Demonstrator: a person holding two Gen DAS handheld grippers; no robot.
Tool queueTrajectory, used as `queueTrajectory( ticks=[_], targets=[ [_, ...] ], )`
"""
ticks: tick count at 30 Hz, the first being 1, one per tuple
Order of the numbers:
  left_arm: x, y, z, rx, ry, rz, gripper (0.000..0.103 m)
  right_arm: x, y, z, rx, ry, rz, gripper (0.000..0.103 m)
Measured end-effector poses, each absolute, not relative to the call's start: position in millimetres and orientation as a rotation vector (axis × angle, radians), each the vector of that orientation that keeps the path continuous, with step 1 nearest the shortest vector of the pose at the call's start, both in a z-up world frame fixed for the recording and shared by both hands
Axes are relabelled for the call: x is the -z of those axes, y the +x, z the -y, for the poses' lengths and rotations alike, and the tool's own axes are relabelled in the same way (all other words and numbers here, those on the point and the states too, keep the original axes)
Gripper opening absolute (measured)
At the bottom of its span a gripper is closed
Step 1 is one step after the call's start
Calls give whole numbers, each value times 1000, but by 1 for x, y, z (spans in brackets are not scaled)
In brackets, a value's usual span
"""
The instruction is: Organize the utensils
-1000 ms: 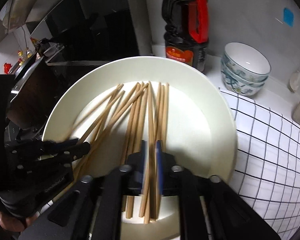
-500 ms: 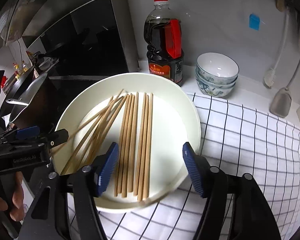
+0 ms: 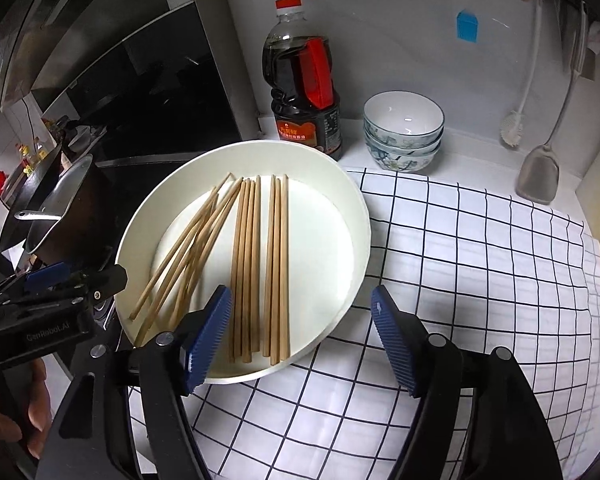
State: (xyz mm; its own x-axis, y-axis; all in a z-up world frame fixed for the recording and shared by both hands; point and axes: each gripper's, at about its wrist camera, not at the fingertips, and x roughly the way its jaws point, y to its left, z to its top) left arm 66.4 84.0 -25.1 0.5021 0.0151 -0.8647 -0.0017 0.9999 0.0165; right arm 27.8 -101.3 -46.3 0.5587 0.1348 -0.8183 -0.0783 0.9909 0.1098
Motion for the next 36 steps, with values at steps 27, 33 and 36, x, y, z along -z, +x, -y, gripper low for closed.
queueTrajectory(
  ticks=[27, 33, 36],
  targets=[
    [0, 42, -78, -48, -6, -992, 97, 29, 12, 104, -149, 32, -945, 71],
    [-1, 39, -77, -52, -8, -986, 97, 28, 12, 105, -150, 34, -946, 71],
    [-2, 39, -77, -52, -6, -986, 97, 27, 11, 105, -149, 35, -944, 71]
  ],
)
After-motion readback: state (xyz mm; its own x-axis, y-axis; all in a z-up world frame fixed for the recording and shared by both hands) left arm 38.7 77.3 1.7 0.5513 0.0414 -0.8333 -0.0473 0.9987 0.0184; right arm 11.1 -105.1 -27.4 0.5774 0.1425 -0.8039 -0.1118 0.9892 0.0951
